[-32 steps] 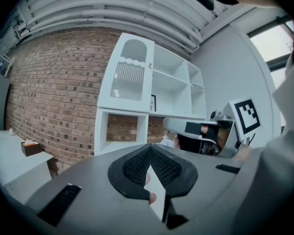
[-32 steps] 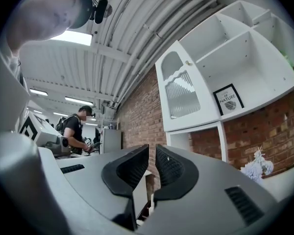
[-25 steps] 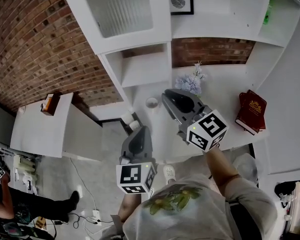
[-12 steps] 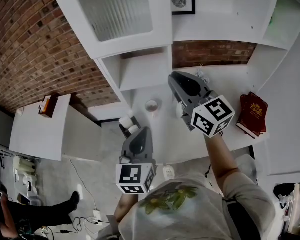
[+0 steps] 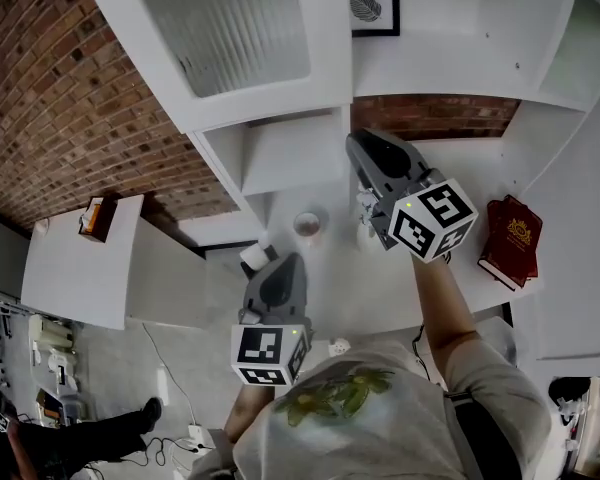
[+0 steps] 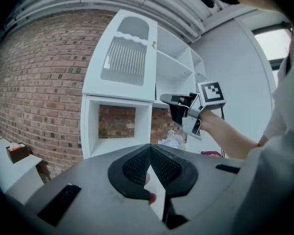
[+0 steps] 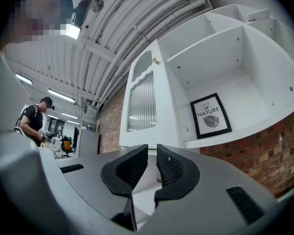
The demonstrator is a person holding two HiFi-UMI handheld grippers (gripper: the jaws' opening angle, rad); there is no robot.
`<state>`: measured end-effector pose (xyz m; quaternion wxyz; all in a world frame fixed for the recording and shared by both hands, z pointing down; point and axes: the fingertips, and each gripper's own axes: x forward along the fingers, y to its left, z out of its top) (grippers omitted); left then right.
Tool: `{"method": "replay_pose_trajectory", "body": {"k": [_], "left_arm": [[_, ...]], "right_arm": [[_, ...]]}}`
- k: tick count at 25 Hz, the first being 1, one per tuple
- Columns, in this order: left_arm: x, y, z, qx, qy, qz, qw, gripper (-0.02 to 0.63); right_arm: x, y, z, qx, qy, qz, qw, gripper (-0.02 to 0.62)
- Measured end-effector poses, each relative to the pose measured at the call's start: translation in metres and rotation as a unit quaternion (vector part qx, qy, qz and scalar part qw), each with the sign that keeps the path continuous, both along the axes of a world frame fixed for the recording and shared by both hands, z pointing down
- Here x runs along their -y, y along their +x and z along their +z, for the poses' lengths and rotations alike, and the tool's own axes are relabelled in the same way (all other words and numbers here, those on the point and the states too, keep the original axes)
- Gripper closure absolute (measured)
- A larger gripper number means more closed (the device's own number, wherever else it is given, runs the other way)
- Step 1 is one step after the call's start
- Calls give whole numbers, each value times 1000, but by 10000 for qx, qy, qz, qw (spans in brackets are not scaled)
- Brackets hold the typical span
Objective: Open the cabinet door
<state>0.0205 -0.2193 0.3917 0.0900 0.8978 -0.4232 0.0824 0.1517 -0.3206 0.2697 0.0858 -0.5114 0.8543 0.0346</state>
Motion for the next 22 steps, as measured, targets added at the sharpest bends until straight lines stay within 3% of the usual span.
{"method": "replay_pose_trajectory", "body": {"k": [4, 14, 22], "left_arm": [[12, 4, -3, 30, 0, 43, 10000, 598], [39, 6, 2, 49, 84, 28, 9999, 598], [40, 12, 19, 92, -154, 142, 9997, 598]], "right_arm": [[17, 8, -1, -8, -43, -23, 10000, 517], [54, 23, -5, 20, 25, 30, 10000, 511], [67, 25, 0, 107, -65, -111, 9999, 511]]}}
